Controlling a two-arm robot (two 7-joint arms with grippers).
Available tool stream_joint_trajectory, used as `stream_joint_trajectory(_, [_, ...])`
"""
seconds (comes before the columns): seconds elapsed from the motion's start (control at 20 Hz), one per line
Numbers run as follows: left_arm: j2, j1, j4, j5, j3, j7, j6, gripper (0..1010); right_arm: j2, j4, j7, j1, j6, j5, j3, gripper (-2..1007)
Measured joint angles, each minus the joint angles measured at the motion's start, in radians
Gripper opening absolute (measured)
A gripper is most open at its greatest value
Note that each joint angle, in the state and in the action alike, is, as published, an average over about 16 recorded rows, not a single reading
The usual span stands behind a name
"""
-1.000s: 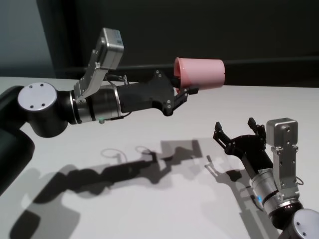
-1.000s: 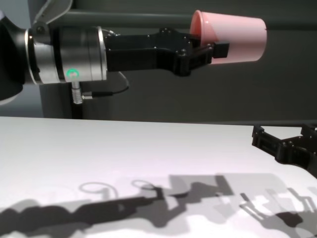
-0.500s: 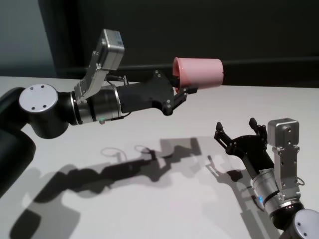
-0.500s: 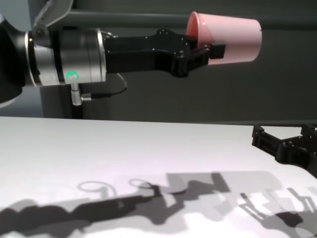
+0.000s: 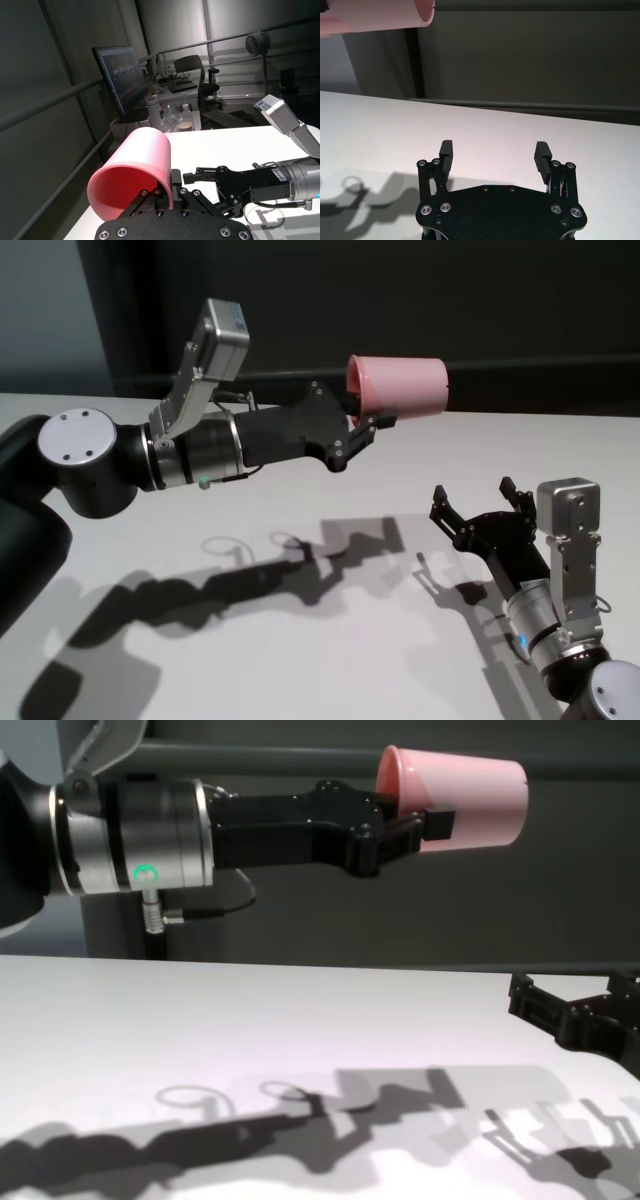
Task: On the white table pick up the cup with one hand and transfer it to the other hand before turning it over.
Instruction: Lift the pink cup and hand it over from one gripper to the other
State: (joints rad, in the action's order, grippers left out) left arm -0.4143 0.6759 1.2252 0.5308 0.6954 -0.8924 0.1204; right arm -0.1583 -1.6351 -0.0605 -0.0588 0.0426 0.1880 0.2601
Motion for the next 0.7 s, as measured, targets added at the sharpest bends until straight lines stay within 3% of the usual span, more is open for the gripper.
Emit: stream_joint_trajectory(0.7, [-0.001, 0.003, 0.000, -0.002, 0.002, -0.003, 0.000, 48, 0.000, 0.000, 0.000, 0.000, 0.000, 0.000, 0.000, 1001])
